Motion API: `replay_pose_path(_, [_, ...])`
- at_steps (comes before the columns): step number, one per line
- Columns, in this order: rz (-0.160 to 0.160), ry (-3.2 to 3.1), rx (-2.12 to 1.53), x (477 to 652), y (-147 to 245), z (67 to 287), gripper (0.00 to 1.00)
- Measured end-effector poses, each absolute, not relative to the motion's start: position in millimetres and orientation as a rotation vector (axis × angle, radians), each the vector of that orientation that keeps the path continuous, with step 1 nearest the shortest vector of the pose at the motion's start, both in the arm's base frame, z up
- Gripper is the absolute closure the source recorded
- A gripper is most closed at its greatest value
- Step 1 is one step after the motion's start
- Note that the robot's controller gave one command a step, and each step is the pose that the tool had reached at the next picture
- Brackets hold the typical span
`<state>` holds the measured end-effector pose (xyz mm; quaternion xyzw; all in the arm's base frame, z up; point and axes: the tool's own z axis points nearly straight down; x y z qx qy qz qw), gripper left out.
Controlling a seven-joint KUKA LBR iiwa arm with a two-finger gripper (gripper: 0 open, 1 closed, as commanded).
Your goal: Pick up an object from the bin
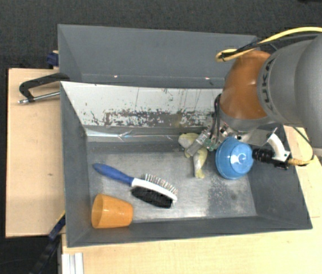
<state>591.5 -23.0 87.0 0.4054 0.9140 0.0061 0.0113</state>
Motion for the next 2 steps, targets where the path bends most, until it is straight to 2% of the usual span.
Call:
replay_pose_path(1, [0.007,2.868,1.266,593.6,-22,101,1.00])
replay_pose_path(2, [0.009,2.864,1.259,596.7,-21,200,1.00])
